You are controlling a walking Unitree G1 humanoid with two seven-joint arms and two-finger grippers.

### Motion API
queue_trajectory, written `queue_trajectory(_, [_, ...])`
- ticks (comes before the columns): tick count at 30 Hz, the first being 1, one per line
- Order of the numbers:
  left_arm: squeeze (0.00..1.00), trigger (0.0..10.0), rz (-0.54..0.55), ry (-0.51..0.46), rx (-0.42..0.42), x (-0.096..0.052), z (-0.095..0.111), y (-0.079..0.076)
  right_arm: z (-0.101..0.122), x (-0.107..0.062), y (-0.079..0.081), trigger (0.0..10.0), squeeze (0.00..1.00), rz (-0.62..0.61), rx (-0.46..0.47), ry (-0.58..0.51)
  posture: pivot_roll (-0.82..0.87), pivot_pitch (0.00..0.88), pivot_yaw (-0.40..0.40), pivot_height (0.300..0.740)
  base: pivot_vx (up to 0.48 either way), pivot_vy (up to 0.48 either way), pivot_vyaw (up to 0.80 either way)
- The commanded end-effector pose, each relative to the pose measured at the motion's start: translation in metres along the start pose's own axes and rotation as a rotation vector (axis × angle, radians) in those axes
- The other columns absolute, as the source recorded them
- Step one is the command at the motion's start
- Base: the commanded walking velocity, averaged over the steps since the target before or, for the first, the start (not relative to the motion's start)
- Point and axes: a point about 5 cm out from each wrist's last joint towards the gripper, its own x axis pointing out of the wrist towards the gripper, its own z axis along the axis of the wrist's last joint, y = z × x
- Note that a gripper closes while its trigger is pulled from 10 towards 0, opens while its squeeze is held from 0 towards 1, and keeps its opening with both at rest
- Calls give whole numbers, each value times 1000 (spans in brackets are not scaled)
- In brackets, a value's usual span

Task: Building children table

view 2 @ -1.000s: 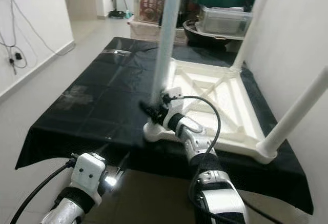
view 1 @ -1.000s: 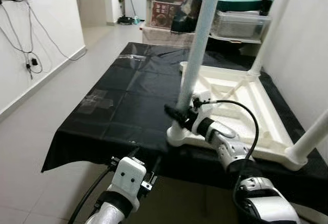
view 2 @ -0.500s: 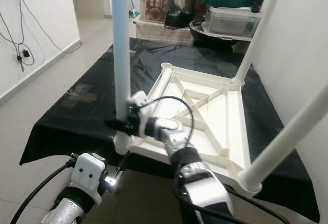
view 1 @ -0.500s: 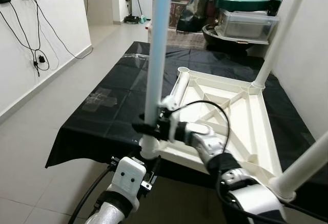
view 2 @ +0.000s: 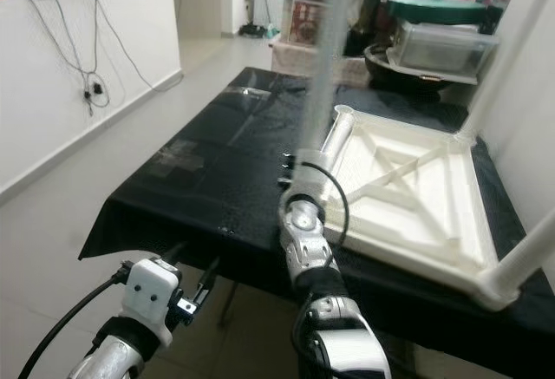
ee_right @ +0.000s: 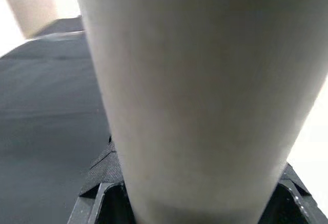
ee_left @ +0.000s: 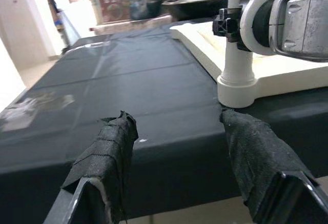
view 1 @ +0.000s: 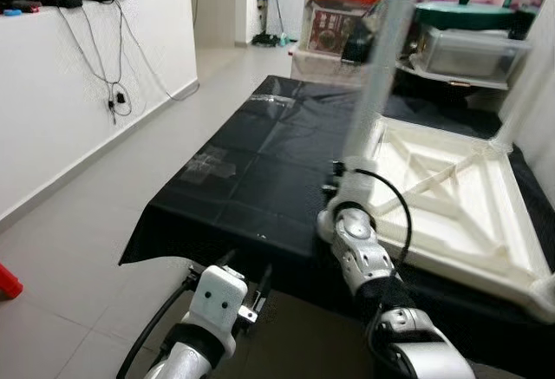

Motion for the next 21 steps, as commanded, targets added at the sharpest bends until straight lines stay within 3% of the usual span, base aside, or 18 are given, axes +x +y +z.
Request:
queue_trajectory(1, [0, 10000, -6, 5, 0, 1, -2, -1, -10, -4, -2, 0, 0, -52, 25, 39, 135, 0, -91, 740, 0, 0, 0])
queue_trajectory(2, [0, 10000, -6, 5, 0, 1, -2, -1, -10, -4, -2, 0, 0, -52, 25, 39, 135, 0, -91, 740, 0, 0, 0])
queue_trajectory(3, [0, 10000, -7, 5, 0, 1, -2, -1, -10, -5, 2, 7373, 0, -29, 22, 36, 132, 0, -89, 740, 0, 0, 0])
queue_trajectory(5, [0, 10000, -8, 6, 1, 1, -2, -1, -10, -6, 4, 7373, 0, -14, 20, 35, 132, 0, -89, 740, 0, 0, 0])
queue_trajectory(6, [0, 10000, -9, 6, 1, 0, -2, -1, -10, -6, 8, 10000, 0, 25, 11, 23, 132, 0, -88, 740, 0, 0, 0])
queue_trajectory(7, [0, 10000, -10, 7, 1, 0, -2, -1, -9, -9, 14, 10000, 1000, 93, 29, 3, 133, 0, -89, 740, 0, 0, 0])
queue_trajectory(12, [0, 10000, -12, 9, 2, 0, -3, -2, -2, -14, 27, 10000, 1000, 232, 30, -73, 135, 0, -88, 740, 0, 0, 0])
queue_trajectory(13, [0, 10000, -11, 9, 1, 0, -3, -2, 0, -14, 30, 10000, 0, 314, 58, -86, 134, 0, -85, 740, 0, 0, 0])
queue_trajectory(14, [0, 10000, -10, 9, 0, 0, -3, -2, 3, -14, 33, 10000, 0, 399, 97, -97, 134, 0, -85, 740, 0, 0, 0])
queue_trajectory(16, [0, 10000, -10, 9, 0, 0, -3, -2, 4, -14, 33, 10000, 0, 414, 106, -98, 134, 0, -85, 740, 0, 0, 0])
queue_trajectory(17, [0, 10000, -11, 8, 0, 0, -3, -2, 5, -13, 36, 10000, 0, 533, 105, -90, 137, 0, -86, 740, 0, 0, 0])
queue_trajectory(18, [0, 10000, -11, 8, 0, 0, -3, -2, 5, -13, 36, 10000, 0, 533, 105, -90, 137, 0, -86, 740, 0, 0, 0])
queue_trajectory(19, [0, 10000, -11, 8, 0, 0, -3, -2, 7, -13, 39, 10000, 0, 686, 99, -70, 134, 0, -82, 740, 0, 0, 0])
queue_trajectory(20, [0, 10000, -11, 8, 0, 0, -3, -2, 7, -13, 39, 10000, 0, 686, 99, -70, 134, 0, -82, 740, 0, 0, 0])
queue_trajectory(21, [0, 10000, -12, 7, -1, 0, -3, -2, 9, -14, 42, 10000, 0, 850, 84, -46, 133, 0, -83, 740, 0, 0, 0])
